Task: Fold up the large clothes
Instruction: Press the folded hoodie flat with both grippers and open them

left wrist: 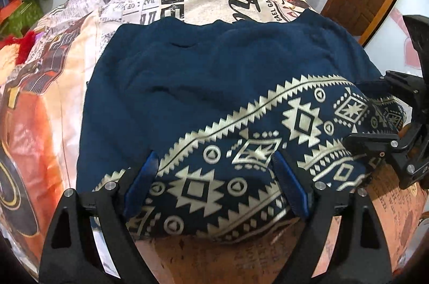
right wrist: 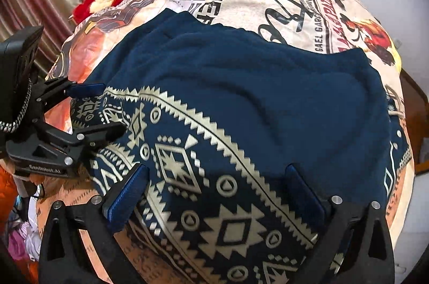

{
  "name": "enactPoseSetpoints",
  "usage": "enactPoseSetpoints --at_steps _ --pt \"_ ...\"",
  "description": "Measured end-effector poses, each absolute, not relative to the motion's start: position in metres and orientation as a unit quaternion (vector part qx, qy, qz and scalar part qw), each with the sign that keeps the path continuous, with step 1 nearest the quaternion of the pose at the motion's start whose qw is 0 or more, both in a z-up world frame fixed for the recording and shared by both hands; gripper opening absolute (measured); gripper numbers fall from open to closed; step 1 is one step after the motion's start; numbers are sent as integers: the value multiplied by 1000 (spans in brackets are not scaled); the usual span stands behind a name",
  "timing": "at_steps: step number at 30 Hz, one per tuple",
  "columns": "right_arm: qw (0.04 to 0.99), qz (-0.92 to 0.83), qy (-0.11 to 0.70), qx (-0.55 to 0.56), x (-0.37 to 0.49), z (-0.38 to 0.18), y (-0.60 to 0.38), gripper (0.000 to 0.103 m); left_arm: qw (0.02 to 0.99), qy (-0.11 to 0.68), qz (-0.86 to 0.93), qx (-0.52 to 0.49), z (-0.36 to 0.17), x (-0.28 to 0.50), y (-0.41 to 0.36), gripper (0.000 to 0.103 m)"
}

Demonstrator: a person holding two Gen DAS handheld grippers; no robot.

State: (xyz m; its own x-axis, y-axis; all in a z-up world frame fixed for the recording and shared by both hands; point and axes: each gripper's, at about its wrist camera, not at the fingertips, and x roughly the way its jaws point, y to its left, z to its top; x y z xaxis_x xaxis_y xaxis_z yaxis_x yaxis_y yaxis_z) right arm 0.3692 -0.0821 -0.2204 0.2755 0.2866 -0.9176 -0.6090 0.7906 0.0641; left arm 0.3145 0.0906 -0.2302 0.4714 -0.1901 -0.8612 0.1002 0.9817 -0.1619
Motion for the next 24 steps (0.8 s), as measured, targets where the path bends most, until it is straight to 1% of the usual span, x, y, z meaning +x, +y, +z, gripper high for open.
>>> enactPoseSetpoints --at_steps 8,12,15,21,24 --pt "791 268 525 -165 351 -213 -94 102 872 484 -52 -52 -211 285 106 87" --pt "805 249 512 -168 344 -201 -98 102 878 470 -26 -88 -201 268 125 87" --pt "821 238 486 -178 340 -187 -95 102 868 476 -18 -138 -203 257 142 87" --pt "847 243 419 -220 330 -162 -72 102 816 496 -29 -296 -234 242 170 87" --pt "849 249 401 -238 328 -160 -58 102 800 497 -33 -334 -246 241 172 87"
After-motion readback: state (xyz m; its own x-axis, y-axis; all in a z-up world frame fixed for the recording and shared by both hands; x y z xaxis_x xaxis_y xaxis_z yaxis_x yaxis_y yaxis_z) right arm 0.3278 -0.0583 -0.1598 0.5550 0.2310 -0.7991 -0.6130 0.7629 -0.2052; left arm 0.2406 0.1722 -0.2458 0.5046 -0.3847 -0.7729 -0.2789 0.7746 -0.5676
